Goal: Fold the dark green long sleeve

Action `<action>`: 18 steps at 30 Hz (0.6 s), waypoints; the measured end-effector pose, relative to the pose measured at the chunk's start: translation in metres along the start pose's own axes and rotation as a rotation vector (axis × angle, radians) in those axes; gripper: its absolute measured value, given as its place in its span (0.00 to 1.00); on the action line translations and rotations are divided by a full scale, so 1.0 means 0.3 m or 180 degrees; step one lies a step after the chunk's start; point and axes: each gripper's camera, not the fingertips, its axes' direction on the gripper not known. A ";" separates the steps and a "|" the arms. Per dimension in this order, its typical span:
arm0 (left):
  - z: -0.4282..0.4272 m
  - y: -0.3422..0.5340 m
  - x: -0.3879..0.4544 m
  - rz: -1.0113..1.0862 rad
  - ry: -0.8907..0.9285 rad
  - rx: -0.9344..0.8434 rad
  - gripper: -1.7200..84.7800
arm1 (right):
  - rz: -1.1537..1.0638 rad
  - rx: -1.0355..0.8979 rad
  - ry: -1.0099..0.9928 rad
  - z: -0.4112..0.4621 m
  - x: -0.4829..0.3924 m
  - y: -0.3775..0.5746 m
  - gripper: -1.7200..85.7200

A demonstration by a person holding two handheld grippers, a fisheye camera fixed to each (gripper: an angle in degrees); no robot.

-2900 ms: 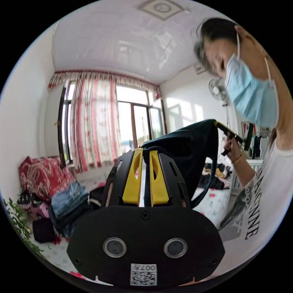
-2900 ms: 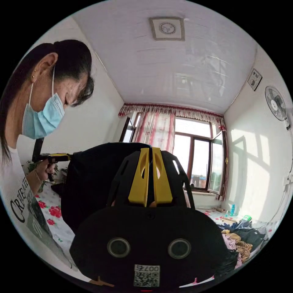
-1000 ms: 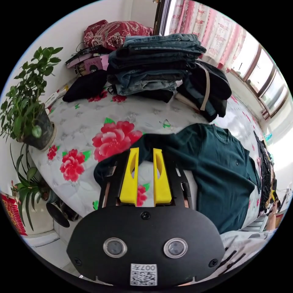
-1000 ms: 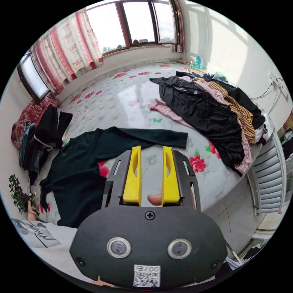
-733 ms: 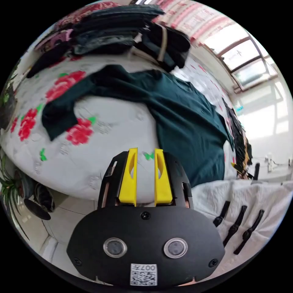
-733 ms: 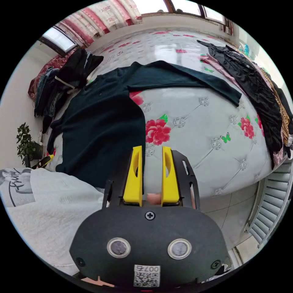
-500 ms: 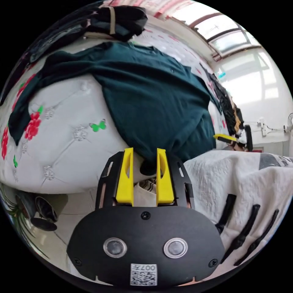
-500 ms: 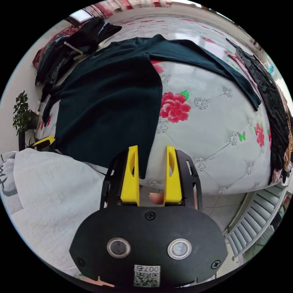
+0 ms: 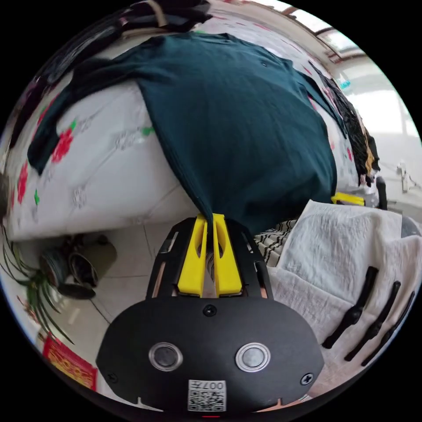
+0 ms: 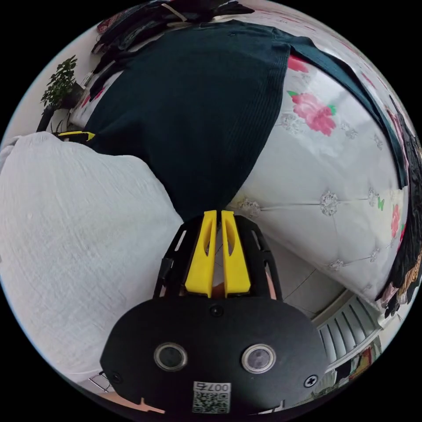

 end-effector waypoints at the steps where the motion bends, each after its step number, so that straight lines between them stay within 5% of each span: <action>1: 0.005 0.016 -0.019 -0.0136 0.0061 0.0020 0.03 | 0.0008 0.0011 -0.0046 0.004 0.003 0.011 0.02; 11: -0.197 0.206 -0.117 -0.1258 -0.0198 0.0759 0.11 | 0.0043 0.0803 -0.0002 -0.219 0.174 -0.055 0.02; 18: -0.510 0.037 -0.310 -0.1130 -0.0796 0.1211 0.13 | -0.0160 0.1046 -0.0025 -0.323 0.082 -0.193 0.02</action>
